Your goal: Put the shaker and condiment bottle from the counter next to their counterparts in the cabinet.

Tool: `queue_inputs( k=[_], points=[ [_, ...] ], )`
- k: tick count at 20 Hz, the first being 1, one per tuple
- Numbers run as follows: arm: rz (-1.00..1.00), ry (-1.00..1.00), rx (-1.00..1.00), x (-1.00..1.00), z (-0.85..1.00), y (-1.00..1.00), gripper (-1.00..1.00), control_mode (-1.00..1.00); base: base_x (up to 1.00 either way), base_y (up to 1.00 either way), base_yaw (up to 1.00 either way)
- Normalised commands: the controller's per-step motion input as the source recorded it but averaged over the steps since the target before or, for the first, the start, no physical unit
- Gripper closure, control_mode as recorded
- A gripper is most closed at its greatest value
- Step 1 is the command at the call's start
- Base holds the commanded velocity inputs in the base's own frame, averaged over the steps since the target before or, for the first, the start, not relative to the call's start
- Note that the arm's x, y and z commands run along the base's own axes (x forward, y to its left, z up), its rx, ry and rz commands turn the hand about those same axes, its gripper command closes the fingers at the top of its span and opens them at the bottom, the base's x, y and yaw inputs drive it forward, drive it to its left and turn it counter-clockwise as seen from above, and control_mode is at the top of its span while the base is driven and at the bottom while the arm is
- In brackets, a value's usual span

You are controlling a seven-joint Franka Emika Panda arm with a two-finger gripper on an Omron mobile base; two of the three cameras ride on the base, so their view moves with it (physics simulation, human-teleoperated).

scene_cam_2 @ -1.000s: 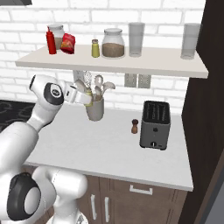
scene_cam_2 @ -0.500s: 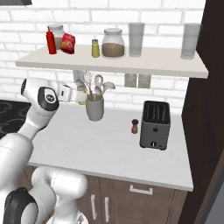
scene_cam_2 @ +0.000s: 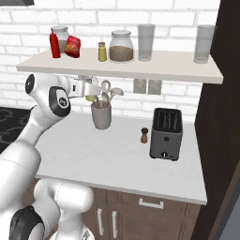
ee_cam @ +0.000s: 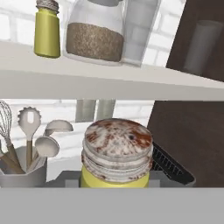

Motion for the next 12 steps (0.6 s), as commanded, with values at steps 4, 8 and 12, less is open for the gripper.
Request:
queue_inputs(
  k=[4, 8, 12],
  points=[
    [0.08, 0.0, 0.02, -0.02, 0.68, -0.09, 1.0, -1.0, 0.0, 0.0, 0.0],
    [0.04, 0.0, 0.05, -0.04, 0.7, -0.08, 1.0, -1.0, 0.0, 0.0, 0.0],
    [0.03, 0.0, 0.09, -0.05, 0.62, -0.1, 1.0, -1.0, 0.0, 0.0, 0.0]
  ],
)
